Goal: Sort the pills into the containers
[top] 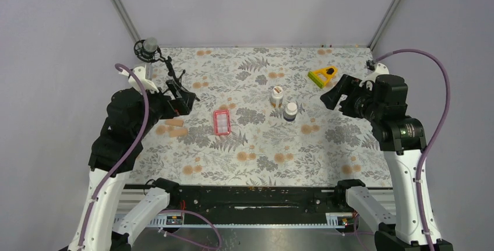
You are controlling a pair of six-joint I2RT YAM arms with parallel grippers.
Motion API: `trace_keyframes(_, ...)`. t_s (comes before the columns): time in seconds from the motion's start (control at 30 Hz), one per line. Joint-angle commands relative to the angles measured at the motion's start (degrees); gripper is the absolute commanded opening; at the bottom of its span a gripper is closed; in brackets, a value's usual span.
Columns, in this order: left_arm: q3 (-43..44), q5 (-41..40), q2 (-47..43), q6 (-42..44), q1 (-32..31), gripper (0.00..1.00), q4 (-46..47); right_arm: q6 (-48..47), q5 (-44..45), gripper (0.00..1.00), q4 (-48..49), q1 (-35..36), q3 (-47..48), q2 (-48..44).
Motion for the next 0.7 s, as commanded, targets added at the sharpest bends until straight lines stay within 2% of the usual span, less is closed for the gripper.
trace_keyframes(0.0, -1.0, -0.1, 0.9, -3.1, 0.3, 0.99, 3.7, -1.7, -3.0, 0.87, 3.1, 2.3, -1.8, -1.0)
trace_keyframes(0.13, -2.8, -1.1, 0.7, -4.6, 0.3, 0.99, 4.0, -0.4, -1.0, 0.86, 6.3, 9.1, -3.7, -0.8)
trace_keyframes(0.27, -4.6, -2.4, -0.5, -4.4, 0.3, 0.99, 6.1, 2.0, 6.4, 0.86, 10.0, 21.6, -4.9, 2.2)
trace_keyframes(0.37, -4.4, -3.5, -1.2, -3.7, 0.4, 0.99, 5.7, 4.1, 14.6, 0.90, 12.8, 31.0, -4.5, 7.6)
trace_keyframes(0.5, -3.7, -7.6, -1.9, -3.2, 0.4, 0.99, 2.4, 6.3, 23.0, 0.99, 16.7, 42.3, -1.1, 20.7)
trace_keyframes(0.67, -4.9, -12.3, -4.2, -3.3, 0.3, 0.99, 0.9, 8.2, 32.2, 1.00, 16.6, 51.9, 12.0, 40.4)
